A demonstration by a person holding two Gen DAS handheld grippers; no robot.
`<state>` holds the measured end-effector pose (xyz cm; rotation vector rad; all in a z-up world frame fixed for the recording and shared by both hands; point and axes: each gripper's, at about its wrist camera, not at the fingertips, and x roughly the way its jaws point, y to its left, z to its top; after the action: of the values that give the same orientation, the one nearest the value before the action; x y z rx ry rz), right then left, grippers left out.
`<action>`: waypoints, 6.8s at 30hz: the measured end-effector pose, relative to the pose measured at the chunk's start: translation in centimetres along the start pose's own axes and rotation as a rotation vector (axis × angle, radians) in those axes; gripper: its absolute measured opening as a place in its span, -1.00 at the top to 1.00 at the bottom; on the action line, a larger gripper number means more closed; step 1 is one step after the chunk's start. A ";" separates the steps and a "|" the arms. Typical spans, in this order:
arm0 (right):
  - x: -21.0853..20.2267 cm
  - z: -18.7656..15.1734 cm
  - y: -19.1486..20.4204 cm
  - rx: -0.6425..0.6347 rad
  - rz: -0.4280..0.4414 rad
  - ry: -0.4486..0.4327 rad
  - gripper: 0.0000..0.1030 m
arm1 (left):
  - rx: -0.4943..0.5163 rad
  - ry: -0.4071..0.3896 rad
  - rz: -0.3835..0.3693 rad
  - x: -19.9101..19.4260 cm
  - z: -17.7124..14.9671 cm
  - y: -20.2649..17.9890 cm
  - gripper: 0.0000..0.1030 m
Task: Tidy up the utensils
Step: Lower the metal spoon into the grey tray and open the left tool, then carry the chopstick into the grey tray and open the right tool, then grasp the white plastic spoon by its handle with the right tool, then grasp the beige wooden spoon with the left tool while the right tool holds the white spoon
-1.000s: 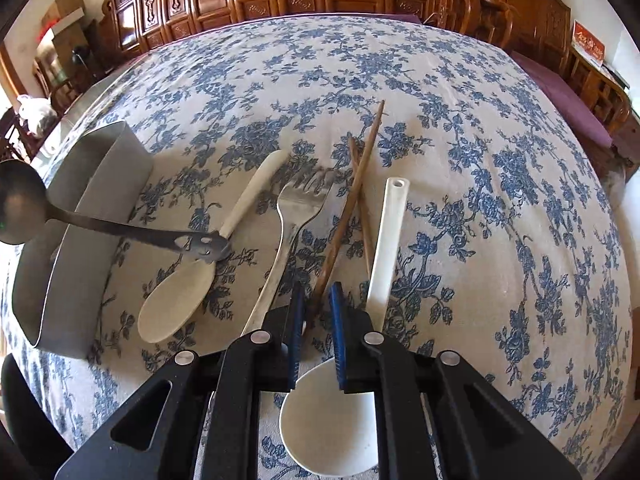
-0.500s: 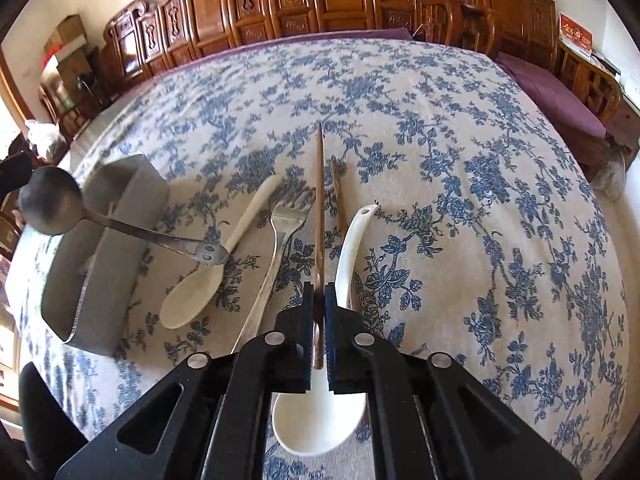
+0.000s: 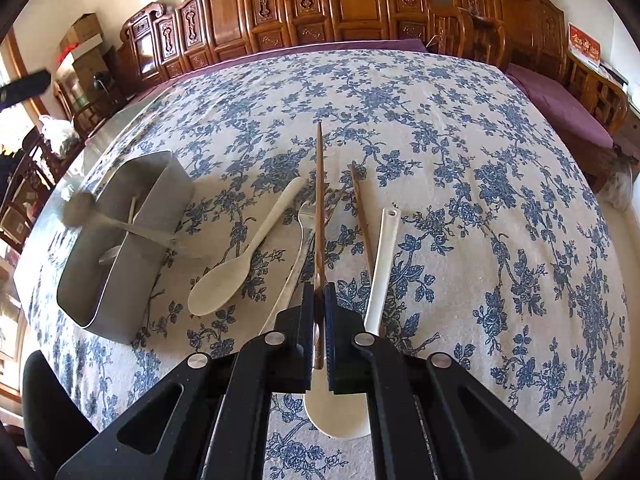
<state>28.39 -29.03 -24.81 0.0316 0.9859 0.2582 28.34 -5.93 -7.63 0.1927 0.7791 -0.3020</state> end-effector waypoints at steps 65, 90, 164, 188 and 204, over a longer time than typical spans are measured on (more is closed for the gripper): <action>-2.1 -1.5 1.0 -0.047 0.046 0.005 0.88 | 0.185 0.267 -0.019 13.5 -8.6 2.2 0.74; -5.1 0.0 4.8 -0.095 0.078 -0.095 0.89 | -0.126 0.314 -0.067 10.2 -9.2 6.4 0.99; -1.4 -0.2 -3.4 0.017 -0.029 -0.007 0.55 | -0.111 0.158 -0.084 4.2 -8.1 0.3 -0.57; -0.5 0.5 -3.9 0.018 0.017 0.009 0.91 | -0.034 0.227 -0.132 10.7 -5.1 -4.8 -0.57; -3.2 0.0 -5.9 0.040 0.060 -0.042 0.90 | 0.002 0.432 -0.139 18.4 -5.3 -7.5 0.38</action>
<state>27.94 -35.44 -23.02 0.1028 0.9488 0.2919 34.67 -15.12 -24.91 0.2085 1.2234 -0.3990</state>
